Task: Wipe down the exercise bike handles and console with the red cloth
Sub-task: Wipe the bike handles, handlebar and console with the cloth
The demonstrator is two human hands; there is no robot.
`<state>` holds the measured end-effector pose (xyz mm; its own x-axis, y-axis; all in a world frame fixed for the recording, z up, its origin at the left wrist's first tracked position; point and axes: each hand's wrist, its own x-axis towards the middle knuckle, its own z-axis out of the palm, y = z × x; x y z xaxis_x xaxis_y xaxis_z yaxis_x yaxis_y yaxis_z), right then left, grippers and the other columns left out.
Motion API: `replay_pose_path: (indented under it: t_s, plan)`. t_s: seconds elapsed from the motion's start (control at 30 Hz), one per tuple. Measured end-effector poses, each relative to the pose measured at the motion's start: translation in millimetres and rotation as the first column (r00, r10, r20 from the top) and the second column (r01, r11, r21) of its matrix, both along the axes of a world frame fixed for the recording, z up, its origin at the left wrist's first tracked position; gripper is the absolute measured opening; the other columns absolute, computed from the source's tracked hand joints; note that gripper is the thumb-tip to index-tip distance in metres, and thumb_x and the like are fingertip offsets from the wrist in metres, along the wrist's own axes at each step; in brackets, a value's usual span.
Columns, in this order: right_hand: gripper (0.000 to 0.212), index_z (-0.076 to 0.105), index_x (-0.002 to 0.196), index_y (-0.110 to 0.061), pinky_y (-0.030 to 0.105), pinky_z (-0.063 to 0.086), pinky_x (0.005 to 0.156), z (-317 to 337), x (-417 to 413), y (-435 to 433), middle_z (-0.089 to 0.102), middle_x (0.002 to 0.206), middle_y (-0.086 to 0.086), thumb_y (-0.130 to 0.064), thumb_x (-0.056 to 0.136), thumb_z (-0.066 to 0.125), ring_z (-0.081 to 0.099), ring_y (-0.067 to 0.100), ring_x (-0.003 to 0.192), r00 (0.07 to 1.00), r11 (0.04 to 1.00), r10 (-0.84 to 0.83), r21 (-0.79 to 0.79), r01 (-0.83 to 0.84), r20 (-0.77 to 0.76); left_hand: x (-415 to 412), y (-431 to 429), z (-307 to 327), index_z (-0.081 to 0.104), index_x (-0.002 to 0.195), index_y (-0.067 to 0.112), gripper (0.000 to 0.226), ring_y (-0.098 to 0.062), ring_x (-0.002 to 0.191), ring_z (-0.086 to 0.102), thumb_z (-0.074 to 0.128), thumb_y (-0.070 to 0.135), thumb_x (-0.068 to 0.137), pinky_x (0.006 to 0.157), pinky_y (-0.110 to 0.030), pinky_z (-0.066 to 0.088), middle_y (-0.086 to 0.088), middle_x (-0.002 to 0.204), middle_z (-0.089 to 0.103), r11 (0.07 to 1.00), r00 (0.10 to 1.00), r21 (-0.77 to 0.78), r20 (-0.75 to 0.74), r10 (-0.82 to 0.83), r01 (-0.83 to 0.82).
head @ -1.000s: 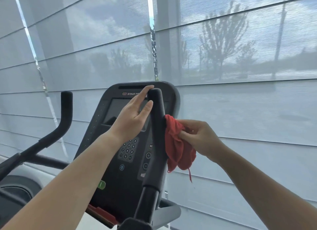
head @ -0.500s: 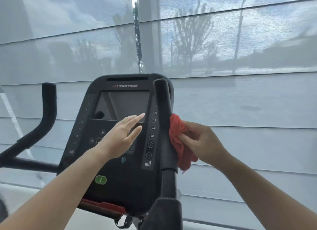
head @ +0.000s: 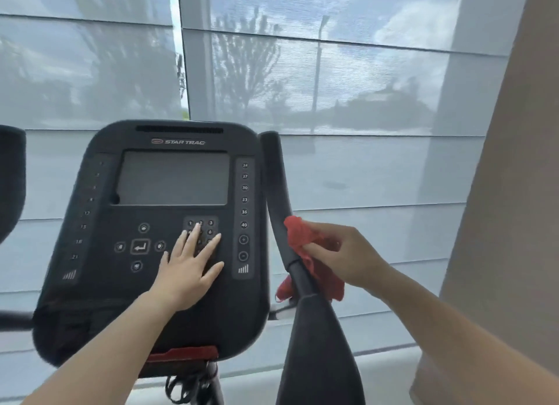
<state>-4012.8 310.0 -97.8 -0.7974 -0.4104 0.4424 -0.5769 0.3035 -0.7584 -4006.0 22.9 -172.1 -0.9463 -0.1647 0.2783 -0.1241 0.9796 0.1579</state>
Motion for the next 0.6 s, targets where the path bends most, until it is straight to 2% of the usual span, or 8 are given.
replay_pose_path:
  t_s: [0.1, 0.13, 0.23, 0.33, 0.4, 0.47, 0.53, 0.6]
  plan:
    - [0.032, 0.071, 0.102, -0.030, 0.006, 0.043, 0.057, 5.4, 16.2, 10.8, 0.069, 0.068, -0.022, -0.005, 0.082, 0.066, 0.064, -0.005, 0.063, 0.999, 0.998, -0.014, 0.055, 0.012, 0.047, -0.6, 5.8, 0.1, -0.001, 0.147, 0.043, 0.060, -0.020, 0.144, -0.019, 0.027, 0.055, 0.095, 0.116, -0.052, 0.007, 0.004, 0.156, -0.022, 0.999, 1.000, 0.047, 0.016, 0.001, -0.001]
    - [0.033, 0.071, 0.101, -0.028, 0.005, 0.042, 0.056, 8.7, 20.1, 12.8, 0.069, 0.068, -0.022, -0.003, 0.081, 0.066, 0.064, -0.005, 0.063, 0.998, 0.996, -0.022, 0.085, 0.017, 0.053, -0.1, 6.3, -0.7, -0.002, 0.147, 0.043, 0.061, -0.020, 0.144, -0.020, 0.026, 0.056, 0.095, 0.116, -0.052, 0.006, 0.004, 0.156, -0.022, 0.999, 1.000, 0.045, 0.019, 0.000, -0.001]
    - [0.033, 0.073, 0.100, -0.024, 0.011, 0.047, 0.070, 24.0, 28.8, 9.4, 0.074, 0.086, -0.013, -0.001, 0.077, 0.067, 0.068, 0.002, 0.081, 0.997, 0.990, -0.081, 0.113, 0.082, -0.013, 3.0, 3.8, 0.2, 0.000, 0.148, 0.042, 0.060, -0.020, 0.144, -0.018, 0.026, 0.056, 0.095, 0.116, -0.052, 0.008, 0.003, 0.156, -0.022, 0.999, 0.999, 0.038, 0.030, -0.016, 0.015]
    - [0.031, 0.073, 0.097, -0.025, 0.013, 0.048, 0.074, 44.9, 26.8, -2.1, 0.073, 0.088, -0.011, -0.003, 0.075, 0.070, 0.067, 0.002, 0.081, 0.984, 0.987, -0.160, 0.001, 0.160, -0.084, 7.7, -0.1, 2.0, 0.004, 0.148, 0.043, 0.058, -0.018, 0.144, -0.016, 0.026, 0.055, 0.096, 0.116, -0.051, 0.009, 0.005, 0.157, -0.021, 0.997, 0.998, 0.059, 0.039, -0.043, 0.041]
    - [0.029, 0.073, 0.098, -0.027, 0.016, 0.050, 0.078, 52.7, 21.8, -12.9, 0.073, 0.089, -0.011, -0.008, 0.076, 0.071, 0.067, 0.004, 0.083, 0.964, 0.976, -0.216, -0.012, 0.217, -0.153, 10.3, -1.5, 2.6, 0.007, 0.148, 0.043, 0.057, -0.017, 0.145, -0.015, 0.027, 0.054, 0.096, 0.116, -0.051, 0.009, 0.006, 0.157, -0.019, 0.996, 0.998, 0.076, 0.040, -0.055, 0.052]
    - [0.033, 0.070, 0.106, -0.028, 0.017, 0.048, 0.085, 51.5, 18.6, -22.9, 0.070, 0.099, -0.013, -0.011, 0.078, 0.069, 0.064, 0.003, 0.089, 0.963, 0.967, -0.205, 0.118, 0.227, -0.172, 11.7, -2.1, 2.8, 0.007, 0.148, 0.043, 0.057, -0.018, 0.145, -0.015, 0.027, 0.054, 0.096, 0.116, -0.052, 0.009, 0.005, 0.157, -0.019, 0.995, 0.997, 0.084, 0.051, -0.062, 0.058]
    - [0.037, 0.065, 0.114, -0.027, 0.009, 0.040, 0.092, 41.3, 18.7, -28.3, 0.060, 0.116, -0.016, -0.010, 0.081, 0.067, 0.056, -0.001, 0.102, 0.985, 0.938, -0.126, 0.310, 0.158, -0.120, 11.7, -1.9, 3.8, 0.008, 0.147, 0.043, 0.056, -0.018, 0.145, -0.015, 0.027, 0.054, 0.096, 0.116, -0.052, 0.009, 0.005, 0.157, -0.019, 0.993, 0.995, 0.103, 0.065, -0.071, 0.064]
    - [0.037, 0.064, 0.114, -0.030, 0.011, 0.034, 0.100, 31.4, 18.6, -29.0, 0.053, 0.126, -0.018, -0.011, 0.082, 0.066, 0.049, -0.005, 0.113, 0.988, 0.938, -0.116, 0.318, 0.141, -0.097, 10.8, -1.3, 5.8, 0.008, 0.147, 0.043, 0.056, -0.019, 0.145, -0.016, 0.026, 0.055, 0.096, 0.116, -0.053, 0.008, 0.004, 0.157, -0.019, 0.990, 0.994, 0.123, 0.072, -0.080, 0.070]
